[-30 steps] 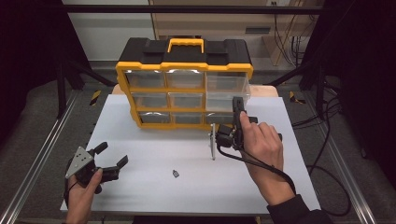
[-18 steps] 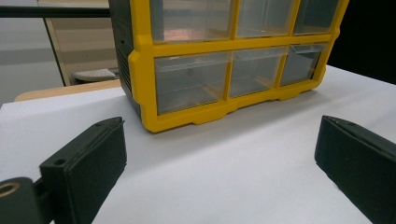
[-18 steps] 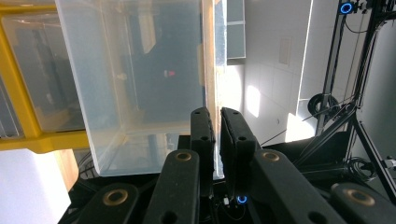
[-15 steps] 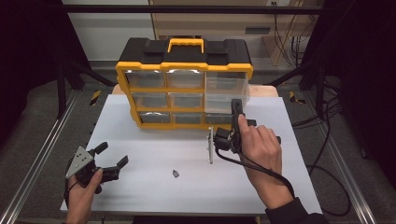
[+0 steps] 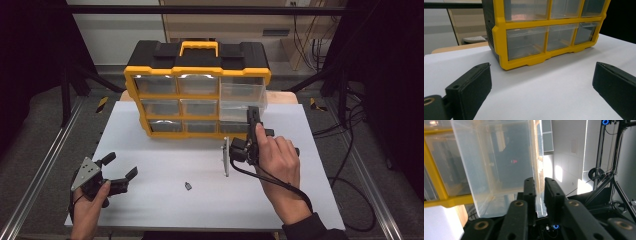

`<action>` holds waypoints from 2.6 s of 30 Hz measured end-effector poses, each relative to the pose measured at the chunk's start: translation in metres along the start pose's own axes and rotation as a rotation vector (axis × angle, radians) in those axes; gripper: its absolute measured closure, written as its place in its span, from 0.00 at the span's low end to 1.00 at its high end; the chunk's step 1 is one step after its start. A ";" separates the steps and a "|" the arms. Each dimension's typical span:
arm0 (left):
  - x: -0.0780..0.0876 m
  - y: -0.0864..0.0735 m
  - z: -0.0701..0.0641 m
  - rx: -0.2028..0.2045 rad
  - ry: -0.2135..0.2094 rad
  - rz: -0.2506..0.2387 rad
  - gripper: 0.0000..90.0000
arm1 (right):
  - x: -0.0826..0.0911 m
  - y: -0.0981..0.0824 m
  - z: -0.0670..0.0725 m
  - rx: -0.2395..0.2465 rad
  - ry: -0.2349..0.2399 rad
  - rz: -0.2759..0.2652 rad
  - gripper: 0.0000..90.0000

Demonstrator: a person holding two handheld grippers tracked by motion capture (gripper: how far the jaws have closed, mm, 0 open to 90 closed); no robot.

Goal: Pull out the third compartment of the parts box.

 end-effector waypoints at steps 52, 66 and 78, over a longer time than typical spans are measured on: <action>0.006 0.002 0.001 -0.020 0.027 -0.021 0.02 | 0.016 0.072 0.060 -0.437 0.326 -0.129 0.16; 0.004 0.003 -0.002 -0.033 0.008 -0.014 0.02 | 0.018 0.074 0.100 -0.719 0.576 -0.110 0.13; 0.002 0.004 0.000 -0.028 0.010 -0.018 0.02 | 0.011 0.066 0.122 -0.868 0.758 -0.079 0.11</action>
Point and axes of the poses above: each handheld gripper's, and its own axes: x roughly backward along the jaws, y roughly out of its top, z roughly to its left, the point moved 5 cm from there along -x, roughly forward along the jaws, and after that the axes turned 6 degrees about x, right-handed, at the moved point
